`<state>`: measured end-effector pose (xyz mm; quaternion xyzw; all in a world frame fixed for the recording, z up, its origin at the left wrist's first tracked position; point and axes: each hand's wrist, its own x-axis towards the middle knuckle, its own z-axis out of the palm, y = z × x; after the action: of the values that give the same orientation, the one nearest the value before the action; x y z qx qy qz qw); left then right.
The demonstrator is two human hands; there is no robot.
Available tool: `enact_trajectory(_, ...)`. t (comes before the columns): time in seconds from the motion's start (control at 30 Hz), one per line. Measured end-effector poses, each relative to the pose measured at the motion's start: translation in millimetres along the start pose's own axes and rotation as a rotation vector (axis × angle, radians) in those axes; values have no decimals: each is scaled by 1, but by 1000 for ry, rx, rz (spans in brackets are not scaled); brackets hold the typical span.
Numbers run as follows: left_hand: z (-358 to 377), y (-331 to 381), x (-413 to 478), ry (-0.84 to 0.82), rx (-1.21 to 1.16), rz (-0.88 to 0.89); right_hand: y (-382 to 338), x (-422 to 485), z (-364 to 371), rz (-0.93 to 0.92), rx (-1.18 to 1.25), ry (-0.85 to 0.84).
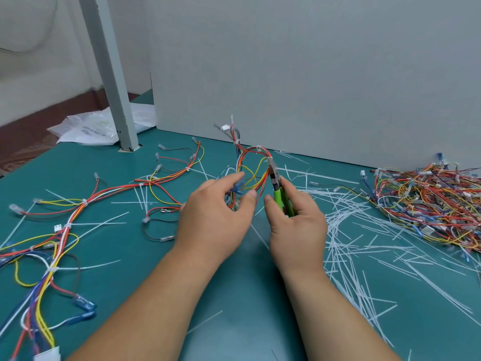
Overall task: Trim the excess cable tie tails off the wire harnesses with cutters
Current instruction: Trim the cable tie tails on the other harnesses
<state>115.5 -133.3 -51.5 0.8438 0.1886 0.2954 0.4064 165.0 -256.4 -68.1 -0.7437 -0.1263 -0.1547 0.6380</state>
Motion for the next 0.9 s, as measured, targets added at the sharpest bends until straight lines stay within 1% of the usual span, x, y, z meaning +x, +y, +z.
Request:
enact_trajectory(0.07,-1,2,1,39,61,-31,-1,0,0,8,102,13)
enact_trajectory(0.13,-3,5,1,123,128,-32,-3,0,0,24,225,0)
enact_trajectory(0.23,-9,11,1,306,36,17,-6,-1,1,48,379,-38)
enact_trajectory(0.3,-14,12,1,440,-8,120,-8,-1,1,77,457,-68)
enact_trajectory(0.37,-17,11,0,549,67,293,-10,-2,1,141,525,-110)
enact_trajectory(0.43,-16,11,-1,601,157,472,-11,-1,2,231,544,-141)
enact_trajectory(0.47,-15,12,-2,588,158,547,-10,0,2,278,548,-147)
enact_trajectory(0.5,-13,13,-3,539,121,607,-11,1,2,326,576,-149)
enact_trajectory(0.53,-9,13,-3,454,55,639,-10,2,3,365,617,-151)
enact_trajectory(0.57,-5,13,-4,347,-19,620,-10,3,3,400,656,-156)
enact_trajectory(0.6,-2,14,-6,235,-73,547,-10,4,3,424,692,-164)
enact_trajectory(0.67,2,14,-9,29,-101,344,-10,5,3,455,774,-175)
enact_trajectory(0.73,6,11,-10,-112,-90,243,-10,5,4,472,820,-176)
enact_trajectory(0.8,8,11,-11,-183,-61,204,-11,4,5,474,816,-183)
enact_trajectory(0.9,7,15,-12,-161,-17,171,-9,3,5,459,796,-181)
